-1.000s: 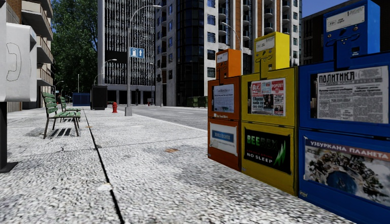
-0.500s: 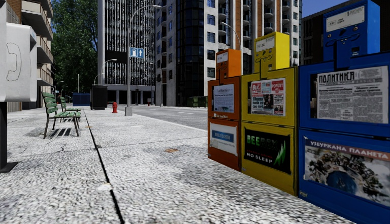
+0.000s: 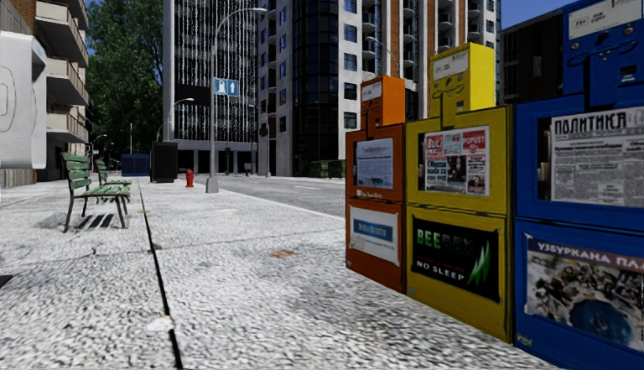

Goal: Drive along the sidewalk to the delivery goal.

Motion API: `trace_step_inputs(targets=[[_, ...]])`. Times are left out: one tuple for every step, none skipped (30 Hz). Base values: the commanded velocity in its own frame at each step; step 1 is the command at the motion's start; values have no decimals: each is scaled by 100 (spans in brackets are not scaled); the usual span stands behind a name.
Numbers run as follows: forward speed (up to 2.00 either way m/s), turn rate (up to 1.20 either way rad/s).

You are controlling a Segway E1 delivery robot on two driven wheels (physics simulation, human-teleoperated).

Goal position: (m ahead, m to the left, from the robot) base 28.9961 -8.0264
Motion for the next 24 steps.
trace_step_inputs(targets=[[73, 23], [71, 24], [68, 24], [62, 26], [54, 34], [45, 39], [45, 39], [35, 43], [29, 45], [26, 46], [26, 48], [26, 49], [26, 50], [26, 50], [26, 50], [26, 50], [26, 50], [26, 50], [26, 50], [27, 50], [32, 50], [32, 50], [40, 50], [46, 47]])
